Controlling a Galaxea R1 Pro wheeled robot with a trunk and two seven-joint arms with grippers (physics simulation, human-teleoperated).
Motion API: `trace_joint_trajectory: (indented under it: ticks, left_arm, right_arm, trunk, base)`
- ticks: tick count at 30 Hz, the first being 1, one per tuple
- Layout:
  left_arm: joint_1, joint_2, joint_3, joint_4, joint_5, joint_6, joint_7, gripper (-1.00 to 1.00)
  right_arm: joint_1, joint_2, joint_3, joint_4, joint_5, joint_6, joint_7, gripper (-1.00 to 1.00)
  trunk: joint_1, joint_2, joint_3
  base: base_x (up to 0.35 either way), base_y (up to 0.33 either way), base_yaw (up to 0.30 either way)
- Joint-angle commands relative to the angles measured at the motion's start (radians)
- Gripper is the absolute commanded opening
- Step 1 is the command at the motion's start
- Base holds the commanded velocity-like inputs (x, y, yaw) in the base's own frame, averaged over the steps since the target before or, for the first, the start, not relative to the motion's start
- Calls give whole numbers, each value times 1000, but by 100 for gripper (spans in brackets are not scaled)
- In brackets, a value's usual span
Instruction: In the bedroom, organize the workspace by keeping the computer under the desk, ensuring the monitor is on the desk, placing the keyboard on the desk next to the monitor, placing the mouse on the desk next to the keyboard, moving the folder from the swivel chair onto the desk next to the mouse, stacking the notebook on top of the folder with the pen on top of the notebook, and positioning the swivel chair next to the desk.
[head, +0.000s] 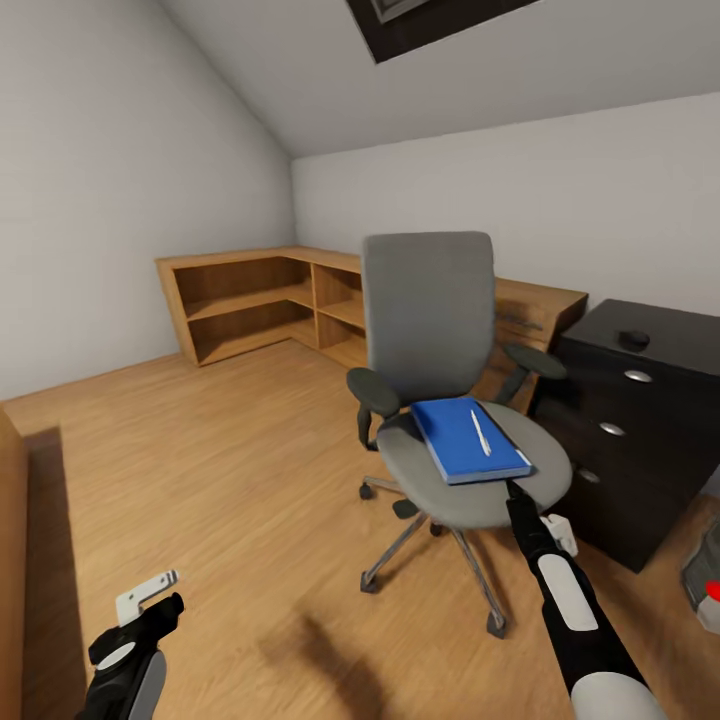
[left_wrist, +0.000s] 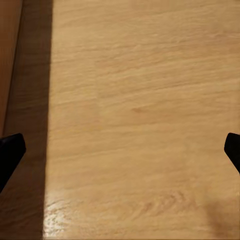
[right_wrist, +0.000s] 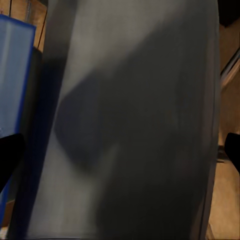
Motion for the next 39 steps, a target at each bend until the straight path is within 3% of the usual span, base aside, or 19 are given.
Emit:
trace_joint_trajectory:
  ticks: [1,11,39]
  left_arm:
    - [-1,-1,0,0,5,3,4,100]
    - [-1,-2,-1,2,-3,3,4,100]
    - [-1,-4,-17,16,-6,3,3,100]
  right_arm:
    - [0,1,2,-2,-16,4,0,100]
    - [0,1,3,-5,-14,1,3,100]
    - [0,1,8,-15,-10,0,59,100]
  trunk:
    - [0,0,-1]
    - [0,0,-1]
    - [0,0,-1]
  base:
    - [315,0,281]
    - [319,0,261]
    - [279,-22,6]
